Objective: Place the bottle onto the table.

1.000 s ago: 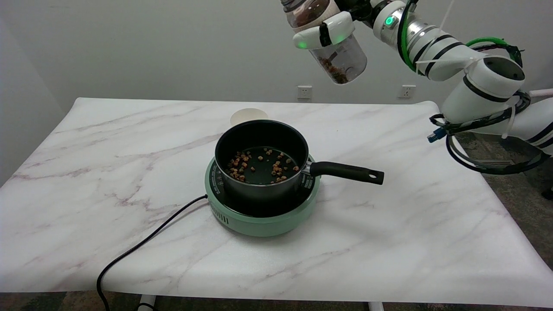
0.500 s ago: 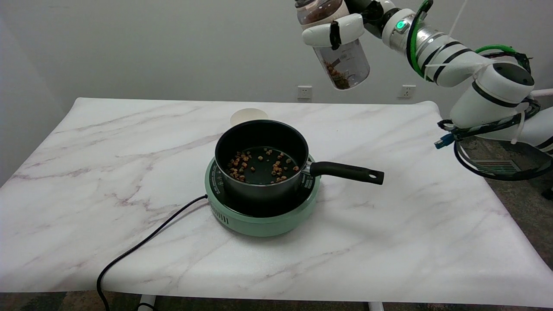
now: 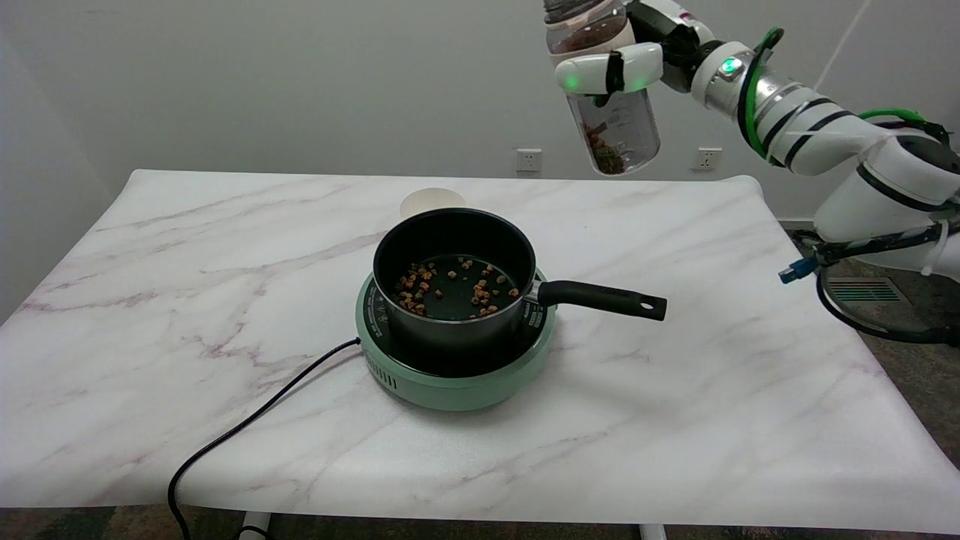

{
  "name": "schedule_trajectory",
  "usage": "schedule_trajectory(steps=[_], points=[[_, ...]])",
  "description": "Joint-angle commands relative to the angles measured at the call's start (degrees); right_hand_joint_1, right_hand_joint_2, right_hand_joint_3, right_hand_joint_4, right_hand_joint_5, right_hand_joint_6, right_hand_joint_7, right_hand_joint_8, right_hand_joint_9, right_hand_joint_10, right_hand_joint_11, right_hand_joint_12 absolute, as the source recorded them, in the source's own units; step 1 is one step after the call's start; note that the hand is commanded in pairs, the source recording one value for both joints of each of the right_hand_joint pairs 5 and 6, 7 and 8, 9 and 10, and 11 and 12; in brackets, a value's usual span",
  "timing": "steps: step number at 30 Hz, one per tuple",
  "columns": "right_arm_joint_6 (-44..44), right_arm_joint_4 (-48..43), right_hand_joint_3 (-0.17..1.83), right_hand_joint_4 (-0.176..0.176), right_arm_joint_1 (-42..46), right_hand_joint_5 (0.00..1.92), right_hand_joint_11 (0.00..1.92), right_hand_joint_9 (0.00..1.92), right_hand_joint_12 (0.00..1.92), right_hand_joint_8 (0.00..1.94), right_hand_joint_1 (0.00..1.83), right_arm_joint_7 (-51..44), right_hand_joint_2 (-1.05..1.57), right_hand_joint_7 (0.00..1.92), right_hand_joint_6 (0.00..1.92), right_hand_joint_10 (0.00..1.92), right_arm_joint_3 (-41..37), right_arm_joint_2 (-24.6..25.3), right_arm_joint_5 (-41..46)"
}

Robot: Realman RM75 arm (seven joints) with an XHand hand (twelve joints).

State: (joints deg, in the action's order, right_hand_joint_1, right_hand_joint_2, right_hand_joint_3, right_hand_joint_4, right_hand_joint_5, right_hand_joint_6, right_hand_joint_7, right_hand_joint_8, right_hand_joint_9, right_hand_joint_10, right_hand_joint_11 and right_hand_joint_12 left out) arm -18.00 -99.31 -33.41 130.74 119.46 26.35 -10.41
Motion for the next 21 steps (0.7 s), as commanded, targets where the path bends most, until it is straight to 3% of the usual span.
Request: schedule_trajectory(steps=[1, 21], points=[[14.2, 1.7, 0.83, 0.0, 30.0, 1.52, 1.24, 1.51, 1.24, 1.51, 1.36, 0.8, 0.77, 1.51, 1.52, 1.51, -31.3, -1.0, 2.8], [20.3, 7.0, 0.77, 0.0, 33.0, 1.55, 1.27, 1.54, 1.27, 1.54, 1.35, 0.8, 0.86, 1.54, 1.55, 1.54, -35.9, -2.1, 6.8]])
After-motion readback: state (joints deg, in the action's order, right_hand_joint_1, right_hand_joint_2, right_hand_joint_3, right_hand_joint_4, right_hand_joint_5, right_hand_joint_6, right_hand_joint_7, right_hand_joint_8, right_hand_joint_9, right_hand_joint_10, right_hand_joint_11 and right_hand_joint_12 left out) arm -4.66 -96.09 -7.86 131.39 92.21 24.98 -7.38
